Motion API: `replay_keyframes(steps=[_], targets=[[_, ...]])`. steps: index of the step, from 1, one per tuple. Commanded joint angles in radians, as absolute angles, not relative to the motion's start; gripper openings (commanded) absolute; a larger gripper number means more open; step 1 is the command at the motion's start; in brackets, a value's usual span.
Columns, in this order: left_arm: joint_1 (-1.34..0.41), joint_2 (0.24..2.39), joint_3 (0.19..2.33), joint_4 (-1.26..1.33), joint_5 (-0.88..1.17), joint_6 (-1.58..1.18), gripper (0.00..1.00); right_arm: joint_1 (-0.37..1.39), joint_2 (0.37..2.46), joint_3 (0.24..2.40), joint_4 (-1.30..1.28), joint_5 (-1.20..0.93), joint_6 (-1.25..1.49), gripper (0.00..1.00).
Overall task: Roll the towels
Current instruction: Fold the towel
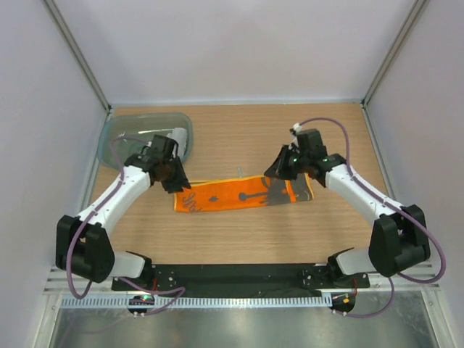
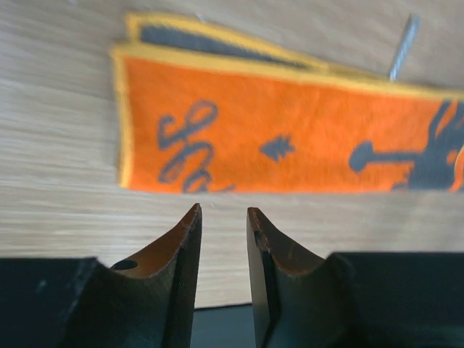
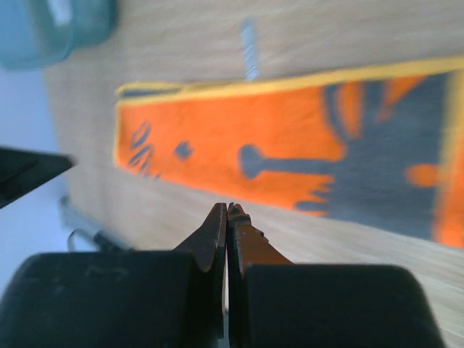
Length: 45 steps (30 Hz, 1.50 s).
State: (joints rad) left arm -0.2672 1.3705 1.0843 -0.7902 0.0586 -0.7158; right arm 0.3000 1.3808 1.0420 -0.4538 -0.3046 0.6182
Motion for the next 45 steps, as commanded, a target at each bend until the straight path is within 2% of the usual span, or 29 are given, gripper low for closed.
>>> replay_keyframes(steps=[1,2,3,8,17,28,45], targets=[[-0.376,1.374,0.996,-0.692,0.132,-0.799,0.31,0.373,1.416,0.905,-0.166,-0.565,0.792,0.01],[-0.391,1.382,0.970,-0.669,0.135,-0.807,0.31,0.389,1.428,0.866,-0.067,-0.584,0.817,0.01],[-0.408,1.402,0.957,-0.658,0.143,-0.816,0.28,0.412,1.448,0.855,-0.036,-0.600,0.831,0.01],[-0.410,1.448,0.911,-0.588,0.184,-0.833,0.25,0.457,1.618,0.867,0.081,-0.722,0.844,0.01],[-0.405,1.537,0.930,-0.591,0.130,-0.804,0.23,0.456,1.790,0.833,0.149,-0.732,0.833,0.01],[-0.331,1.580,0.910,-0.595,0.092,-0.775,0.20,0.347,1.862,0.736,0.196,-0.765,0.799,0.01],[-0.267,1.628,0.870,-0.601,0.012,-0.736,0.18,0.244,1.830,0.646,0.178,-0.787,0.749,0.01]])
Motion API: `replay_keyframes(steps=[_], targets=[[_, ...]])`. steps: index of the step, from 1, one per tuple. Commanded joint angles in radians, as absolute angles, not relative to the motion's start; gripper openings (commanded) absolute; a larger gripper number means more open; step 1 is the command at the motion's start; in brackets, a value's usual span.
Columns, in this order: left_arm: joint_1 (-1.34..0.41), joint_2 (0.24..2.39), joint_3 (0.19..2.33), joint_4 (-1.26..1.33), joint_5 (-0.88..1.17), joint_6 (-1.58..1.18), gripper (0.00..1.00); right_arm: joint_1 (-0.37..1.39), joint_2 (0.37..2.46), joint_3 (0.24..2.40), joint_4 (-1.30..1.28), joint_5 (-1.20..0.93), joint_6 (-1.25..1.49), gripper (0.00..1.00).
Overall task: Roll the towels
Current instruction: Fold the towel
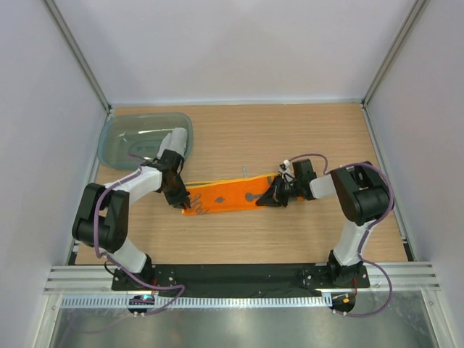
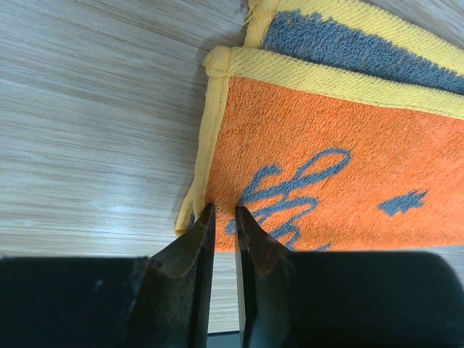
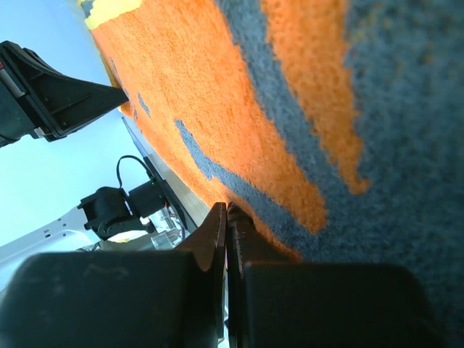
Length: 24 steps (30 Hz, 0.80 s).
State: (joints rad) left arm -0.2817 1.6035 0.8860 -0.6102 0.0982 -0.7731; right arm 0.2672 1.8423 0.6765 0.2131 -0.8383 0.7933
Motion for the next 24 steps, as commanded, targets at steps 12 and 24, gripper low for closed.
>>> replay_keyframes(steps=[12,24], targets=[[-0.178,1.624,0.925,-0.666,-0.005,-0.716,0.16,0.117,1.767,0.588,0.161,-0.773,0.755,0.02],[-0.130,1.582,0.982,-0.735,-0.017,-0.667,0.15,0.046,1.539,0.601,-0.104,-0.657,0.680,0.28]])
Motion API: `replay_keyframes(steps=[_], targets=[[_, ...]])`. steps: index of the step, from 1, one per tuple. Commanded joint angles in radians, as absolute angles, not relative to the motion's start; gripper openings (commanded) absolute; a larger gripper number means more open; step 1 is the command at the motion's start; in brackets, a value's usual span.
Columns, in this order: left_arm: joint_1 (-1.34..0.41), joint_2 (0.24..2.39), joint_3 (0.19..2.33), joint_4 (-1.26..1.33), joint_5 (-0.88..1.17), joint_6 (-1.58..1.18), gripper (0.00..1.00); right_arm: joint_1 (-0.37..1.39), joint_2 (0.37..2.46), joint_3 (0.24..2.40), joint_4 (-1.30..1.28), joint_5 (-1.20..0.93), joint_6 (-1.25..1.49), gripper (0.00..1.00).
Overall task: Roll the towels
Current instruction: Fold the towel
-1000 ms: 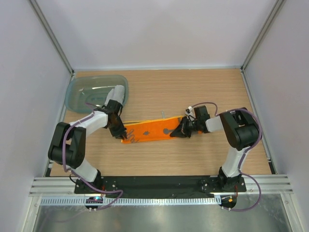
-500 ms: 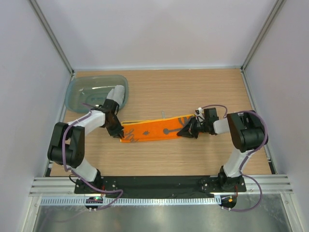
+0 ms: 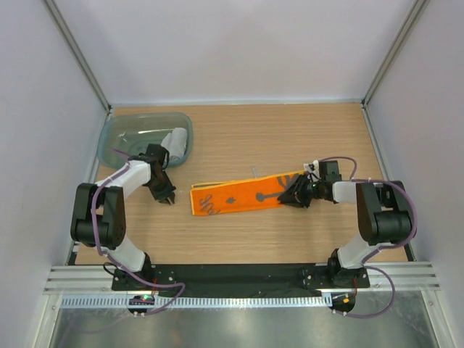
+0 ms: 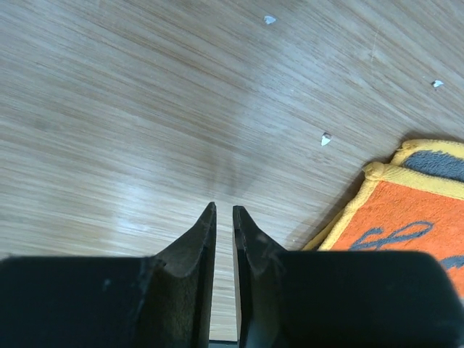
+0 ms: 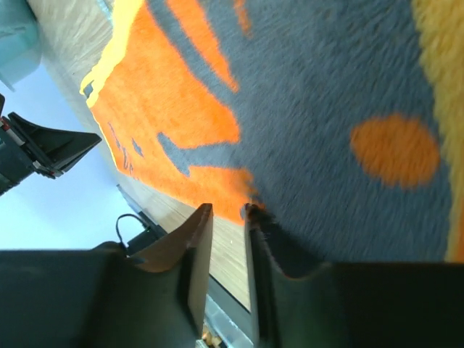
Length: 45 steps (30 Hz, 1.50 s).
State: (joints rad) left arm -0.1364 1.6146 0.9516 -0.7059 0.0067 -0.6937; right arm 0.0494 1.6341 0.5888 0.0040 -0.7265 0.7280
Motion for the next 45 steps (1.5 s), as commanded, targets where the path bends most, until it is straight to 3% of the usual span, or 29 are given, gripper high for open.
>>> replay_keyframes(steps=[1,3,9,16,21,26,36,41,45], targets=[[-0.132,1.571,0.980,-0.730,-0.014,-0.667,0.15,0.046,1.516,0.626,-0.145,-0.658,0.670,0.34],[-0.136,1.534,0.983,-0.730,-0.005,-0.667,0.13,0.046,1.480,0.658,-0.198,-0.657,0.652,0.42],[-0.242,1.411,1.008,-0.736,0.031,-0.681,0.17,0.045,1.356,0.776,-0.414,-0.553,0.607,0.43],[-0.308,1.368,1.072,-0.830,0.106,-0.603,0.24,0.032,1.131,0.747,-0.609,-0.097,0.647,0.46],[-0.310,1.341,1.060,-0.882,0.080,-0.488,0.26,-0.043,1.100,0.675,-0.589,-0.103,0.681,0.46],[-0.310,1.301,0.973,-0.856,0.061,-0.459,0.26,-0.161,1.187,0.681,-0.568,-0.149,0.675,0.33],[-0.310,1.269,0.945,-0.816,0.055,-0.449,0.26,-0.201,1.308,0.663,-0.437,-0.127,0.670,0.24],[-0.308,1.256,0.945,-0.815,0.041,-0.451,0.26,-0.209,1.338,0.673,-0.390,-0.184,0.681,0.13],[-0.310,1.264,0.945,-0.815,0.037,-0.451,0.26,-0.210,1.304,0.683,-0.371,-0.221,0.695,0.10]])
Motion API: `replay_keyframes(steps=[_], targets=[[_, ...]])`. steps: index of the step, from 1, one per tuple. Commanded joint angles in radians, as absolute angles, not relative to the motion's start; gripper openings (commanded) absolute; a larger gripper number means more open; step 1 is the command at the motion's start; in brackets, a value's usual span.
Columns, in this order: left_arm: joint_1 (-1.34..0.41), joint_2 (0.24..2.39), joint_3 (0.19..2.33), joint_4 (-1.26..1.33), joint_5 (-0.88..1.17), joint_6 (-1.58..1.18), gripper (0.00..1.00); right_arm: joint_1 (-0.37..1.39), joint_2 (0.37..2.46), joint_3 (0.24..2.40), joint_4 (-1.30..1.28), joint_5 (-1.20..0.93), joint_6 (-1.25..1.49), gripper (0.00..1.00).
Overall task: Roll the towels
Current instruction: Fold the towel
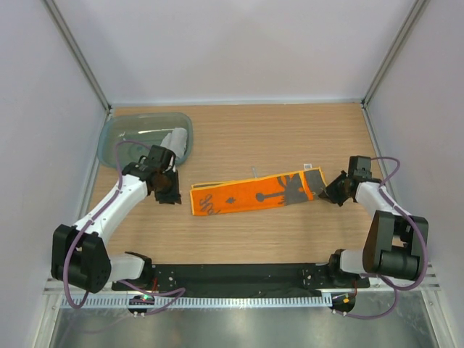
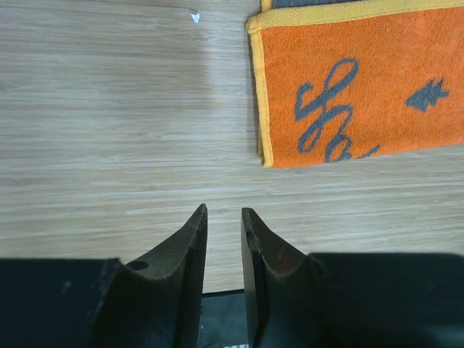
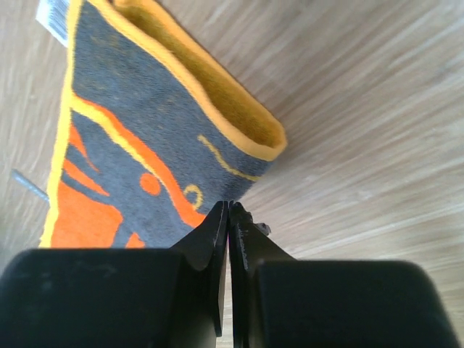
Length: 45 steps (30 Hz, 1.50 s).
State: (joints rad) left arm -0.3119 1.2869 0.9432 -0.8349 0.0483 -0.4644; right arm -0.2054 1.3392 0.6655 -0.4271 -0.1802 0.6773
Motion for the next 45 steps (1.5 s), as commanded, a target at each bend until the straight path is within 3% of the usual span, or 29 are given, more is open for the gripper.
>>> replay_keyframes(steps=[1,17,22,24,26,27,30,38,45], targets=[[-0.310,1.266,0.945,-0.815,0.037,-0.449,0.26,-0.210,1.304,0.686,-0.368,-0.230,0.696,0.09],[-0.308,1.290,0.945,-0.821,0.015,-0.453,0.26,-0.238,1.552,0.647,-0.250,-0.265,0.658,0.03],[-0.310,1.296,0.945,-0.822,0.008,-0.454,0.26,-0.242,1.540,0.655,-0.265,-0.270,0.637,0.04],[-0.310,1.295,0.945,-0.822,0.008,-0.454,0.26,-0.242,1.499,0.673,-0.291,-0.287,0.634,0.07],[-0.310,1.296,0.945,-0.821,0.005,-0.456,0.26,-0.242,1.456,0.690,-0.307,-0.311,0.634,0.22],[-0.310,1.299,0.945,-0.822,0.008,-0.454,0.26,-0.242,1.407,0.699,-0.319,-0.317,0.634,0.35],[-0.310,1.301,0.948,-0.824,0.006,-0.454,0.26,-0.242,1.333,0.741,-0.386,-0.260,0.627,0.50],[-0.310,1.287,0.945,-0.822,0.009,-0.454,0.25,-0.259,1.213,0.727,-0.476,-0.150,0.640,0.53],[-0.310,1.282,0.946,-0.819,0.014,-0.451,0.26,-0.287,1.270,0.654,-0.416,-0.169,0.652,0.50]])
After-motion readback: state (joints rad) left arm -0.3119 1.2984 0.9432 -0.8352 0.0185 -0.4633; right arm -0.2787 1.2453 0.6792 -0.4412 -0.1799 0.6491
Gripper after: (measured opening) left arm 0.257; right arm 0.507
